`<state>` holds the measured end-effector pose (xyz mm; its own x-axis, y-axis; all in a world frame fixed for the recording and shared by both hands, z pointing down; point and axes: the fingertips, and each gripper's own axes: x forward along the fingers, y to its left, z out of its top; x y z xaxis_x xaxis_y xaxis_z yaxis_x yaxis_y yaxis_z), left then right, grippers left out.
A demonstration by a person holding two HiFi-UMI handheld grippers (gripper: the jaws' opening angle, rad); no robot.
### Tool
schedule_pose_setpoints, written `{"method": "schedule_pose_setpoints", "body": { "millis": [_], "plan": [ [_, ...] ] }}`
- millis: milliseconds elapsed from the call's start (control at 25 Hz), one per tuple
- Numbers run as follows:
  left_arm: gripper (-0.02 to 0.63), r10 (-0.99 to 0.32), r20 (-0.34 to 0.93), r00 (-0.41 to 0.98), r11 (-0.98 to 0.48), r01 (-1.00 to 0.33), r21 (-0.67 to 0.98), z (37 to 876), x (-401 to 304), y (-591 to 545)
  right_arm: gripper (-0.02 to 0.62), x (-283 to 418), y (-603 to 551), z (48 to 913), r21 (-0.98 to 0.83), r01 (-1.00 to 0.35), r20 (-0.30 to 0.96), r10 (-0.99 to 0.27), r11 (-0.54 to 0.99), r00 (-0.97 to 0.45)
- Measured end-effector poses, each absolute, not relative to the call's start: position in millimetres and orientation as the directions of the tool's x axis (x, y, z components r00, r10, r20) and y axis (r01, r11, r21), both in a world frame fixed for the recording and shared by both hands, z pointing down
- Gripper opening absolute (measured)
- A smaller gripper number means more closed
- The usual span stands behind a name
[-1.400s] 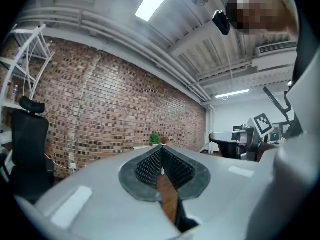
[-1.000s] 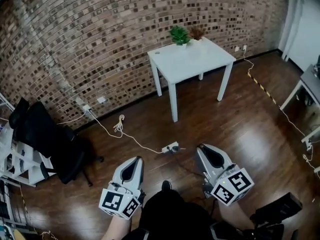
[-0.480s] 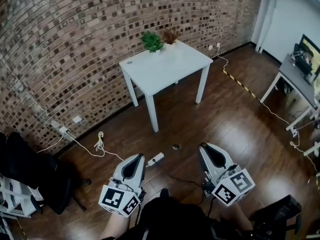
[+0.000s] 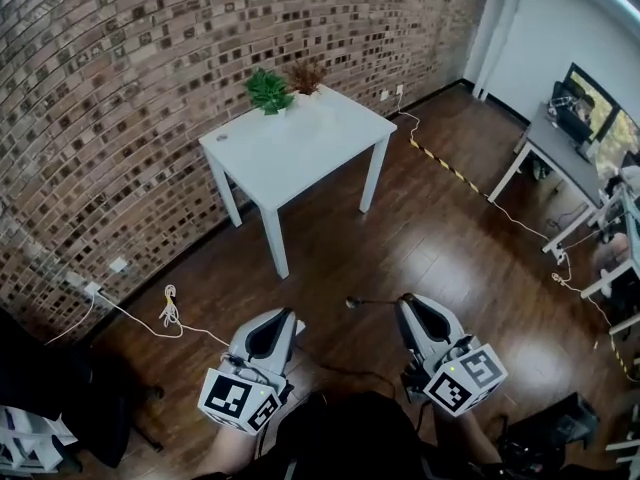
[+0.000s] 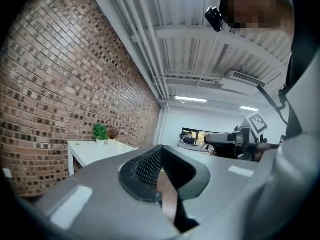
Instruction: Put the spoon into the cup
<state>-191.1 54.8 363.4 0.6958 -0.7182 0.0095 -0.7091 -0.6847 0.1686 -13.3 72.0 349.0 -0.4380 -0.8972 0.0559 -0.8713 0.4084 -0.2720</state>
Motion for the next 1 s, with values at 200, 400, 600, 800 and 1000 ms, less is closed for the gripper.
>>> {"method": "schedule_pose_setpoints", "body": {
  "millis": [200,400,600,800,1000],
  "plan": [
    [-0.006,-0.698,0.010,0.716,-0.701,-0.687,0.192,369.9,-176.4,17.0,0.046,-0.2,38.4,351.0,-0.257,-0.887,0.068,-0.909,0.383,-0.412],
    [-0.006,-0.700,0.012,0.714,-0.703,-0.692,0.166,371.5,-151.9,-27.6,0.046,27.1,-9.6,363.6,-0.287,-0.883,0.066,-0.912,0.372,-0.406],
    [-0.006,-0.716,0.033,0.698,-0.687,-0.712,0.147,367.0,-117.9,-75.9,0.046,65.9,-62.3,360.4,-0.307,-0.873,0.032,-0.913,0.379,-0.408],
    [-0.006,-0.733,0.049,0.678,-0.668,-0.732,0.134,361.7,-80.7,-128.3,0.046,110.9,-112.3,351.8,-0.321,-0.863,-0.004,-0.911,0.391,-0.411],
    [-0.006,-0.749,0.083,0.657,-0.644,-0.752,0.139,365.0,-48.9,-172.1,0.046,155.0,-156.6,347.9,-0.333,-0.867,-0.016,-0.921,0.371,-0.388]
  ]
}}
